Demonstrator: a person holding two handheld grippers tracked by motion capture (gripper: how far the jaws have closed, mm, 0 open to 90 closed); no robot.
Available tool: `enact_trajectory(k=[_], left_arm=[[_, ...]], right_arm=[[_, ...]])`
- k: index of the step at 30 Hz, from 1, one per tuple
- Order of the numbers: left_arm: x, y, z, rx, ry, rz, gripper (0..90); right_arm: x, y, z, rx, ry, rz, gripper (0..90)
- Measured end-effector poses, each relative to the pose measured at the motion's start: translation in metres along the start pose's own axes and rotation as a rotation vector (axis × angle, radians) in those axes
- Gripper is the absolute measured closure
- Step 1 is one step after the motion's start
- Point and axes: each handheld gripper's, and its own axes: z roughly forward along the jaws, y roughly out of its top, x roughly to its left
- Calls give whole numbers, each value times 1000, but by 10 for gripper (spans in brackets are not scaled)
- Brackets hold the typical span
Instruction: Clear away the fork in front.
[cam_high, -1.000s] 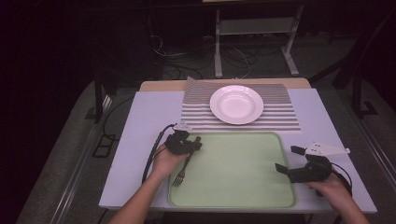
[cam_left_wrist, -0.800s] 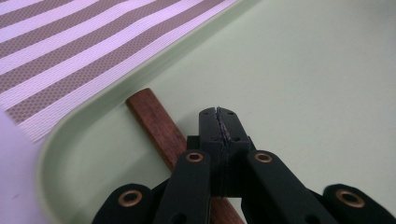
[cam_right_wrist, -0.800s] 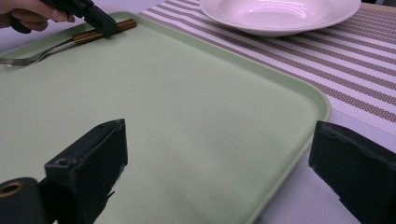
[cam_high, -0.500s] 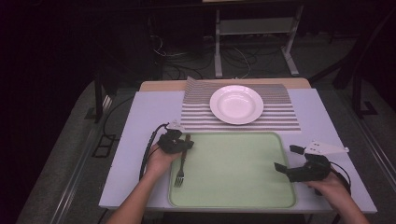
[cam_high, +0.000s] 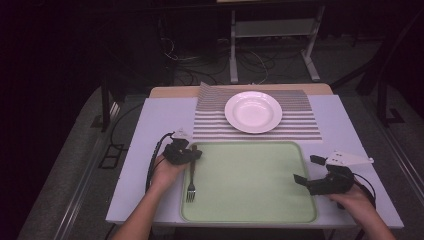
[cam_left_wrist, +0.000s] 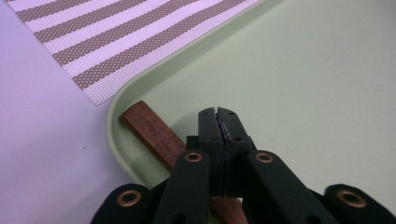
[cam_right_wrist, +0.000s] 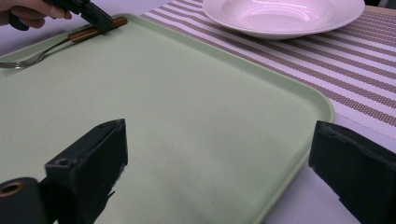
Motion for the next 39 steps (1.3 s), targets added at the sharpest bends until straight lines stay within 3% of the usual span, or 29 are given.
enact_trajectory(k=[8, 19, 24, 35, 39], left_arm=[[-11, 4, -14, -81, -54, 47, 748], [-24, -2, -51, -188, -108, 84, 403], [-28, -10, -62, -226, -90, 103, 274], [-29, -34, -64, -201, -55, 100, 14], [-28, -38, -61, -188, -61, 101, 0]], right_arm=[[0, 0, 0, 0, 0, 0, 48], [0, 0, 0, 1, 4, 0, 49], [1, 1, 0, -1, 6, -3, 49], [0, 0, -1, 0, 4, -2, 49], [0, 0, -1, 0, 1, -2, 49]])
